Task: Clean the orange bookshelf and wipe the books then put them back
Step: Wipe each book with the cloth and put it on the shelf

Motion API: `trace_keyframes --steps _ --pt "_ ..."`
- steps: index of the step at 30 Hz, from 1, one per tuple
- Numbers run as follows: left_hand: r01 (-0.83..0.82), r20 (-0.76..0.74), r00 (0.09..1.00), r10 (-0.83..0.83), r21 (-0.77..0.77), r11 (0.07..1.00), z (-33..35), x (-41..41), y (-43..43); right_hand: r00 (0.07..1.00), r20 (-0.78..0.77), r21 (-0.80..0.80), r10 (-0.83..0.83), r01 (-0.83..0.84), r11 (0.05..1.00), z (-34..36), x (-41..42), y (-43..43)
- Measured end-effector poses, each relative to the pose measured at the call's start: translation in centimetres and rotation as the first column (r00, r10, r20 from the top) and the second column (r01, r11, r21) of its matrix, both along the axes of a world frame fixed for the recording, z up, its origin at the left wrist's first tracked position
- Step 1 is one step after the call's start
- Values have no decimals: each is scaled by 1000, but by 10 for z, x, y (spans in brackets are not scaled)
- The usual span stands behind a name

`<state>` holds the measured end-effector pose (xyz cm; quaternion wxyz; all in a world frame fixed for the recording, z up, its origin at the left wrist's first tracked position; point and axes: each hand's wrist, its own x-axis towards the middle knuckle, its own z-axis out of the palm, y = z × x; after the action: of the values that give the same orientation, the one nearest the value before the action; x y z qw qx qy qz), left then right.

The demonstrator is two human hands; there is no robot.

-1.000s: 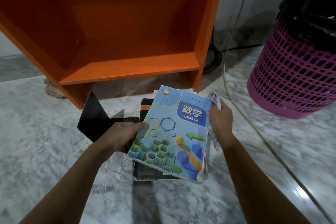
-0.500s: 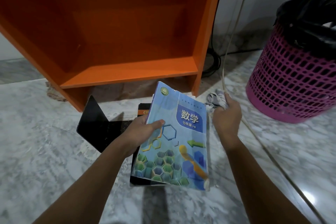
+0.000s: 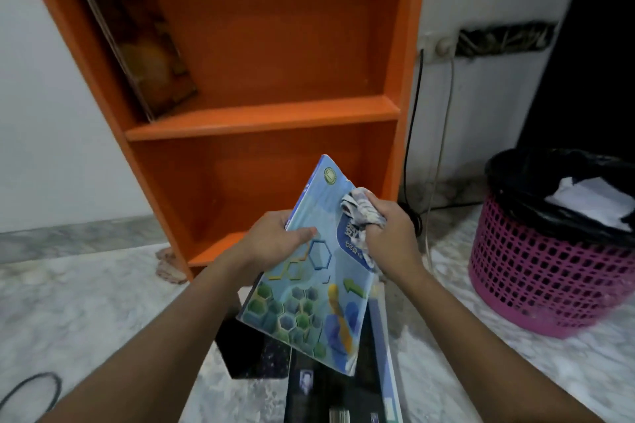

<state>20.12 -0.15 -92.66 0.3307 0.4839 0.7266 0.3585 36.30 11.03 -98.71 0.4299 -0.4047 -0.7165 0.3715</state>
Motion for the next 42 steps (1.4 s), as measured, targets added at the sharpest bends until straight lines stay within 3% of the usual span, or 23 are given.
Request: trace_keyframes --steps 5,8,12,16,23,28,42 --pt "-76 -108 989 99 197 977 92 -21 -19 984 -158 44 79 -72 996 102 -20 -13" --pt "-135 -151 966 208 389 911 150 -38 -28 967 -223 91 120 -102 991 154 -38 -13" --pt "-233 -89 914 395 682 693 200 -58 -31 940 -286 130 187 -156 979 209 -60 -11" --pt "-363 56 834 549 806 467 214 -82 -17 933 -288 116 215 -189 975 241 -88 -3" --pt "-557 274 704 655 786 269 181 -123 33 943 -219 95 251 -235 967 260 -128 19" --pt "-606 318 609 727 777 168 169 -162 82 942 -187 60 280 -274 960 252 -158 36" --pt "-731 295 438 849 667 145 159 -228 133 944 -108 16 313 -313 950 215 -192 75"
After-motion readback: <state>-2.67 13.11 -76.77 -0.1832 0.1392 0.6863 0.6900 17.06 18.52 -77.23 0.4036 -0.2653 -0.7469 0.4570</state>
